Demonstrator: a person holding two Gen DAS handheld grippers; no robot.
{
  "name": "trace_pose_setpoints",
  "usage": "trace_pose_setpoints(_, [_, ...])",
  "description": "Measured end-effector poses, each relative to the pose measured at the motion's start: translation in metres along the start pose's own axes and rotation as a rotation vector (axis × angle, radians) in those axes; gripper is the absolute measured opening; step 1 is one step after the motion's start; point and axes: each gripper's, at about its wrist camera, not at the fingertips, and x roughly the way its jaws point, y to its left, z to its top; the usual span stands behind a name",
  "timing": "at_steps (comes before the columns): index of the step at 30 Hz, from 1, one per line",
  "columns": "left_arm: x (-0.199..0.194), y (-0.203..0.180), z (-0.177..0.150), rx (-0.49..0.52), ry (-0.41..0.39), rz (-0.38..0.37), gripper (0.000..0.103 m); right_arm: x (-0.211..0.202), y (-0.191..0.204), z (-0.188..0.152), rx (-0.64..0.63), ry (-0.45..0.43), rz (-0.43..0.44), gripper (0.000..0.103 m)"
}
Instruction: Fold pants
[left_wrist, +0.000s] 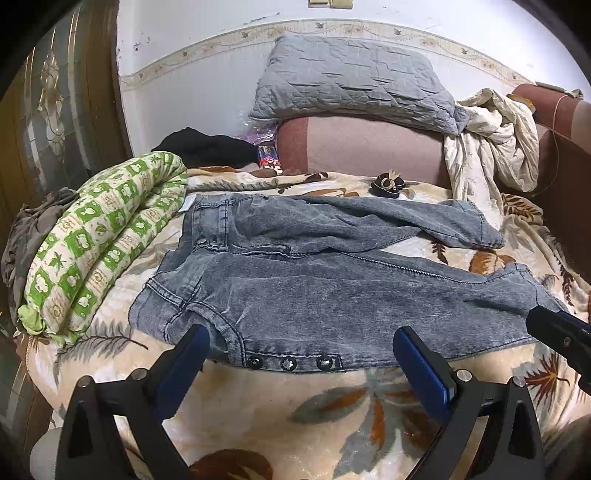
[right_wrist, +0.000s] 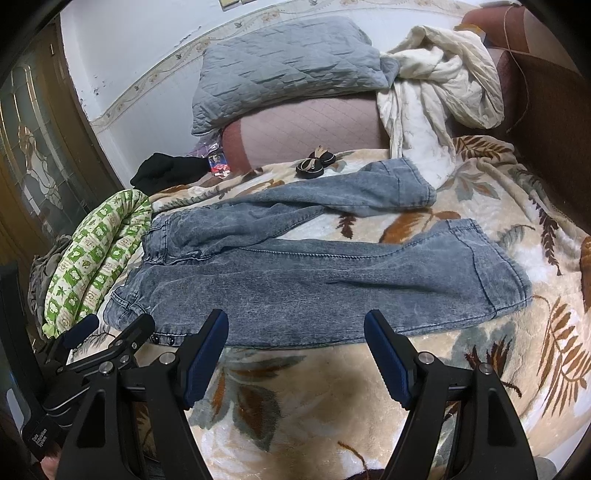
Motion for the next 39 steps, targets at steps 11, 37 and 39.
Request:
trace_pose_setpoints(11, [-0.0019,-0.0007,0.0006,-0.003,0.002,-0.005,0.101,0.0011,-0.002,0.0007,0.015,0.004,-0.003,0.077])
trace_pose_setpoints(37, [-0.0025,-0.0005,0.0024,-0.008,0.0,-0.007,0.101,-0.0005,-0.0034,0.0009,0.024,-0.006,0.001,0.077])
trace_pose_setpoints(39, [-0.0027,-0.0014,0.0028,-0.006,0.001,-0.007,0.101,-0.0003,-0.0038,0.0008,0.026,-0.003,0.002,0.077])
